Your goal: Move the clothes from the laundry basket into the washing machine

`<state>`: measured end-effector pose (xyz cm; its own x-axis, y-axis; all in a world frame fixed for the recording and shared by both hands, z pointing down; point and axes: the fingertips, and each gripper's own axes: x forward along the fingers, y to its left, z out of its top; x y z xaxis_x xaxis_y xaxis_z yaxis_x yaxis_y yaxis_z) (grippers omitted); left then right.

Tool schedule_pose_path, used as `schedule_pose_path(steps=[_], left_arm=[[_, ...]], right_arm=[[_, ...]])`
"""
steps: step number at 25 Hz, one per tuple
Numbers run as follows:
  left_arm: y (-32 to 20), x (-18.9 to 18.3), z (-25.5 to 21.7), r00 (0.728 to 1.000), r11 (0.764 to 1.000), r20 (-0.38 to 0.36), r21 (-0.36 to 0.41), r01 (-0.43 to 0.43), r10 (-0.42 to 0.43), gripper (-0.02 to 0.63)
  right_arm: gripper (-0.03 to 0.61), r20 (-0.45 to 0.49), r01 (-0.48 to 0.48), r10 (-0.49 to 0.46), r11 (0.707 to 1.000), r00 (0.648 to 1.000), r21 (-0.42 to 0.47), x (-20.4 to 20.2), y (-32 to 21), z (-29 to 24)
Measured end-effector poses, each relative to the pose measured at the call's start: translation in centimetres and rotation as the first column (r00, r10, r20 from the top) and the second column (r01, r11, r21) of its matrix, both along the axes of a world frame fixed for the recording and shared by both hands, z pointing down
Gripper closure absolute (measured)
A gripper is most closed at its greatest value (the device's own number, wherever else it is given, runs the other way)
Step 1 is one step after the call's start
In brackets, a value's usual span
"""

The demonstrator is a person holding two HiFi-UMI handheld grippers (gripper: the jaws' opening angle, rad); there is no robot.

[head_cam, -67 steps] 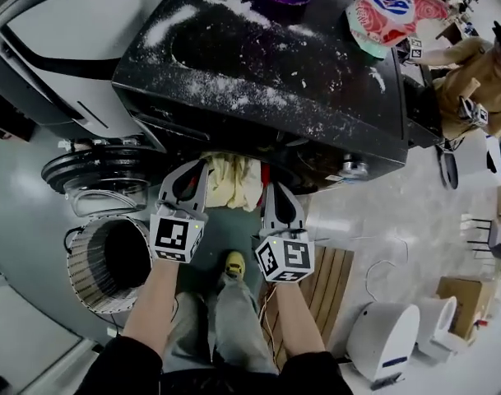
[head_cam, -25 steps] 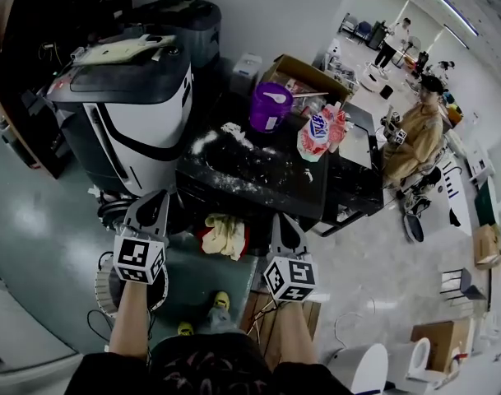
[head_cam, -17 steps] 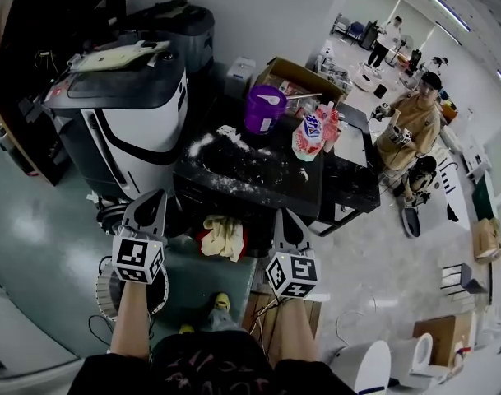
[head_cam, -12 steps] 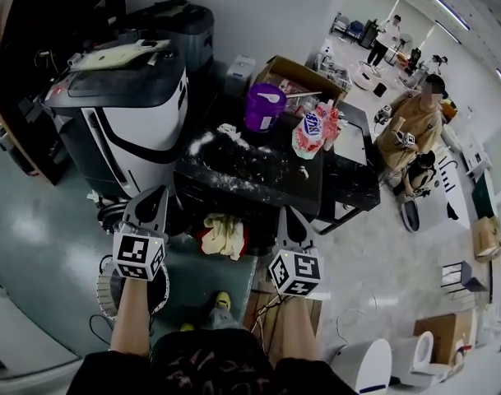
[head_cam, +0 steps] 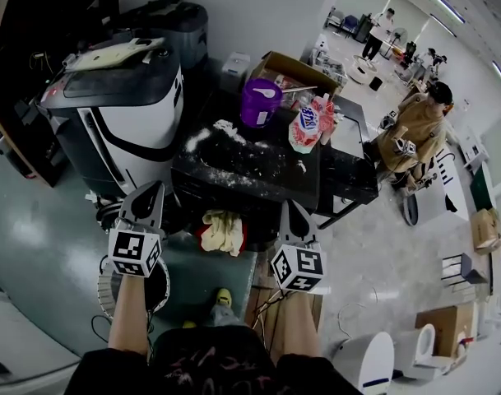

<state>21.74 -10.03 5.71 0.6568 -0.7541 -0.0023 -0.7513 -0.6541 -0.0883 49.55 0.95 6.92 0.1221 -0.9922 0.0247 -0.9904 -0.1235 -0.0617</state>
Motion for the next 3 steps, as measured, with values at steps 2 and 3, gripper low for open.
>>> schedule_pose_path(steps=[2,3], left_arm=[[-0.10,-0.07,0.00,1.000,1.000,0.004,0.001,0.003,-0.003,0.603],[-0.15,-0.10,0.01,1.000,1.000,0.007,0.002,0.004,-0.004,0.603]], right_arm=[[0.577,0.001,-0.004,0.004,1.000,1.000,0.000,0.18,-0.02,-0.04],[0.577,0.002,-0.006,0.006,1.000,1.000,0.000,0.26,-0.03,-0.05]])
